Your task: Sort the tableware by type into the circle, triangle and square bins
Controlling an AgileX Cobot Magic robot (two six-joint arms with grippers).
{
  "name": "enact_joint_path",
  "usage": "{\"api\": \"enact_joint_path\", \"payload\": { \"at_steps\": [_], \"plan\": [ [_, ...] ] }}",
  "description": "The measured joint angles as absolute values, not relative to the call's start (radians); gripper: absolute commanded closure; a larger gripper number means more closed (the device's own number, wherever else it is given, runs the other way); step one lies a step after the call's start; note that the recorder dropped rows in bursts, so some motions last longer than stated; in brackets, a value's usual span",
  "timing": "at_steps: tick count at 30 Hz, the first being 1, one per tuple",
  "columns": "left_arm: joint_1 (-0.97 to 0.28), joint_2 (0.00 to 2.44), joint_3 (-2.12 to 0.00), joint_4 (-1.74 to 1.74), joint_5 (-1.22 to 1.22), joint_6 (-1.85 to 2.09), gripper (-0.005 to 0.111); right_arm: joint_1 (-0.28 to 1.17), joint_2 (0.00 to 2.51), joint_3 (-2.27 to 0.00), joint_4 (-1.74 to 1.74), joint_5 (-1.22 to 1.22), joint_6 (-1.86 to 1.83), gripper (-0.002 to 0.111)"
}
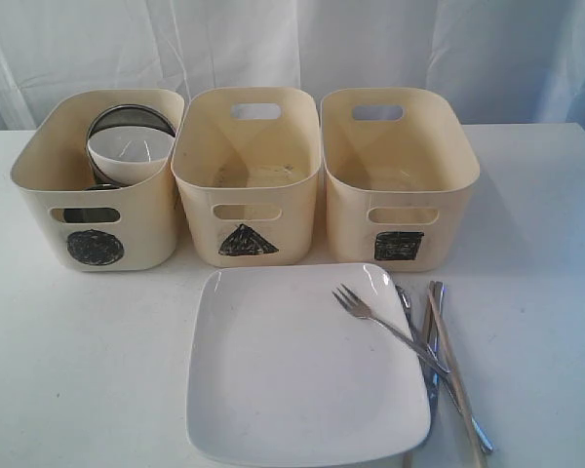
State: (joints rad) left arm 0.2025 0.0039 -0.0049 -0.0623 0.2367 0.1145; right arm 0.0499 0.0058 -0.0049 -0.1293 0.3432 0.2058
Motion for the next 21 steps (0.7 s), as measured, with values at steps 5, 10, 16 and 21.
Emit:
{"api": "enact_joint_path", "payload": {
  "at_steps": [5,10,16,21],
  "plan": [
    [0.203,0.004,-0.005,-0.062,0.237,0.115,0.107,0.050,0.006,-0.005,-0.185,0.343,0.190,0.108],
    [0.203,0.004,-0.005,-0.062,0.237,0.115,0.107,0.050,0.006,-0.005,-0.202,0.348,0.190,0.108],
    [0.203,0.004,-0.005,-0.062,0.237,0.115,0.107,0.050,0.006,-0.001,-0.180,0.137,0.252,0.108],
    [0.203,0.004,-0.005,-0.062,0.237,0.115,0.107,0.050,0.006,-0.032,-0.162,0.055,0.354,0.108]
  ]
}}
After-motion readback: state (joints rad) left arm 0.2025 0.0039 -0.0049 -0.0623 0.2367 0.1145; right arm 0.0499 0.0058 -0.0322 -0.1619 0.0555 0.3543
